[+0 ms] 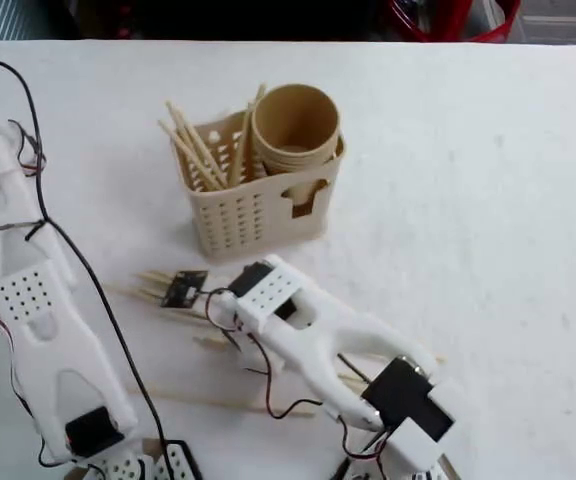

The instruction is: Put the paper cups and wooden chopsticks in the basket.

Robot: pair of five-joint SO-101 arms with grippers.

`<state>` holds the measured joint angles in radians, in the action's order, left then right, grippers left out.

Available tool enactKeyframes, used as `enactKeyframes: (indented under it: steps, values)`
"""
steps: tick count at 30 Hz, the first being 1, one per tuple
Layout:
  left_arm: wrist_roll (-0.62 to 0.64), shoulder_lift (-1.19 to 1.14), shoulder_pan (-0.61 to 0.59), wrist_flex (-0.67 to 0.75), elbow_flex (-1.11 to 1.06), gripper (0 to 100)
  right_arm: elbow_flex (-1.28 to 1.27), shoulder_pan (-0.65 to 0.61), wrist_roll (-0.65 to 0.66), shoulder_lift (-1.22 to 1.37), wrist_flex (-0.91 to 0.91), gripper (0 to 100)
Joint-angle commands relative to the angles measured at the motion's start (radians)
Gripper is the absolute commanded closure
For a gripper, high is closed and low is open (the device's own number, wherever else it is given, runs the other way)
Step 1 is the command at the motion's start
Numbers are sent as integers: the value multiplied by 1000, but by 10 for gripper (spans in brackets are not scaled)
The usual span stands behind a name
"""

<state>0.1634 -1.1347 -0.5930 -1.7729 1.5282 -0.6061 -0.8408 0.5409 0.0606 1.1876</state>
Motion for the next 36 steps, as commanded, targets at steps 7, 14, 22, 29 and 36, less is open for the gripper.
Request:
enactKeyframes:
  steps: [7, 14, 22, 29, 36]
  values:
    - [6, 24, -5, -8, 44, 883, -43, 27, 3, -360, 53, 980]
    - [3, 94, 22, -18, 20, 885, 92, 133, 3, -797, 67, 980]
    - [6, 197, 79, -14, -133, 884, 614, 131, -110, -754, -143, 980]
    - [6, 197, 91, -14, -140, 884, 681, 137, -368, -572, -596, 980]
    - [5, 197, 88, -14, -140, 884, 529, 159, -391, -444, -779, 979]
